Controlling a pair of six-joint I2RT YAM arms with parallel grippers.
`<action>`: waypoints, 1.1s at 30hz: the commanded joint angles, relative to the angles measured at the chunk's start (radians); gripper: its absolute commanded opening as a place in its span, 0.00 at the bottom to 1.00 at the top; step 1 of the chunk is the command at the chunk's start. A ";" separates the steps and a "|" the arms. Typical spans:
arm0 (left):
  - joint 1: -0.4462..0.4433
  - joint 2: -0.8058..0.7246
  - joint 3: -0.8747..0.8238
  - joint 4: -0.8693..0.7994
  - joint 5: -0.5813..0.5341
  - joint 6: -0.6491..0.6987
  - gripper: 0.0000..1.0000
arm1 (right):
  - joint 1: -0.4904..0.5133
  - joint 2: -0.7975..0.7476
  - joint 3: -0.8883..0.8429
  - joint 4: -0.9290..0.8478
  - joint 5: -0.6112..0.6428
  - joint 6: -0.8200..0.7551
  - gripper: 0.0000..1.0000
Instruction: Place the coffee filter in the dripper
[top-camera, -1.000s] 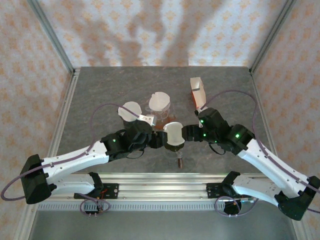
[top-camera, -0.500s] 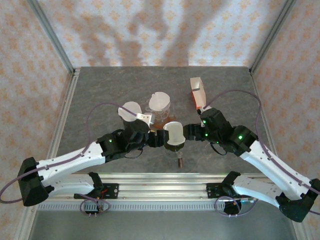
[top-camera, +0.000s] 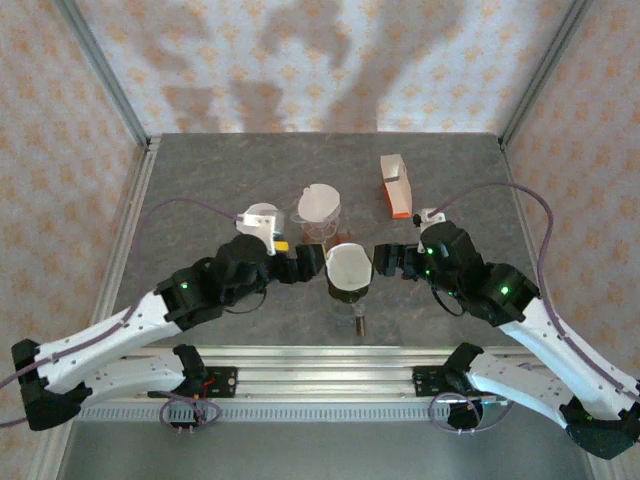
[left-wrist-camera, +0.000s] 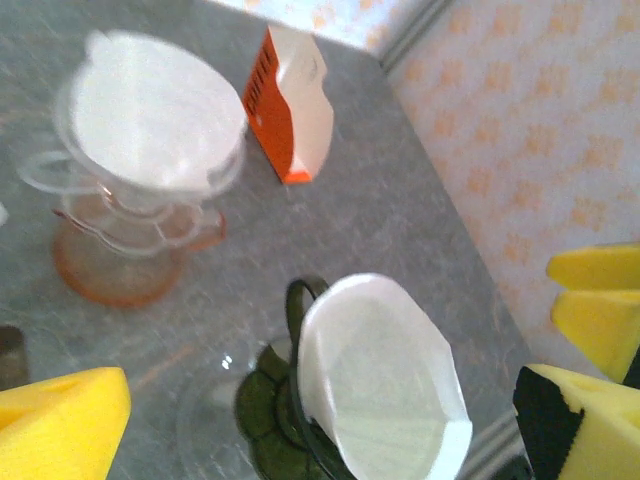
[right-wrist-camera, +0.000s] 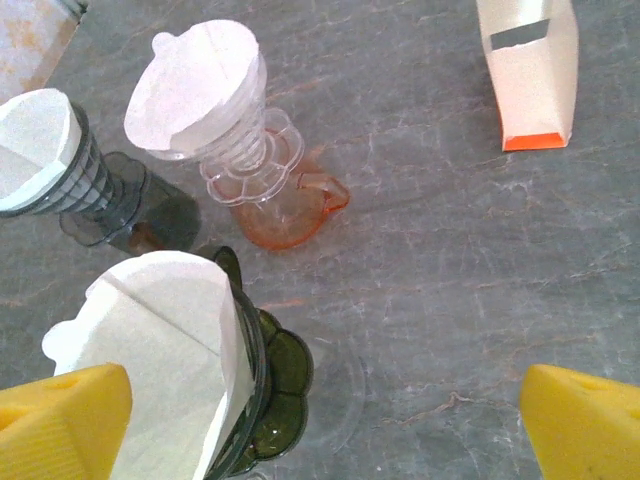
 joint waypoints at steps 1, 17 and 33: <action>0.077 -0.056 0.021 -0.105 -0.063 0.033 1.00 | -0.002 -0.003 -0.020 0.017 0.054 0.007 0.99; 0.847 -0.168 -0.261 0.032 0.368 -0.111 0.27 | -0.002 -0.010 -0.042 0.053 0.021 0.001 0.99; 0.951 0.317 -0.499 0.694 0.494 -0.269 0.00 | -0.002 -0.020 -0.039 0.051 0.009 -0.014 0.99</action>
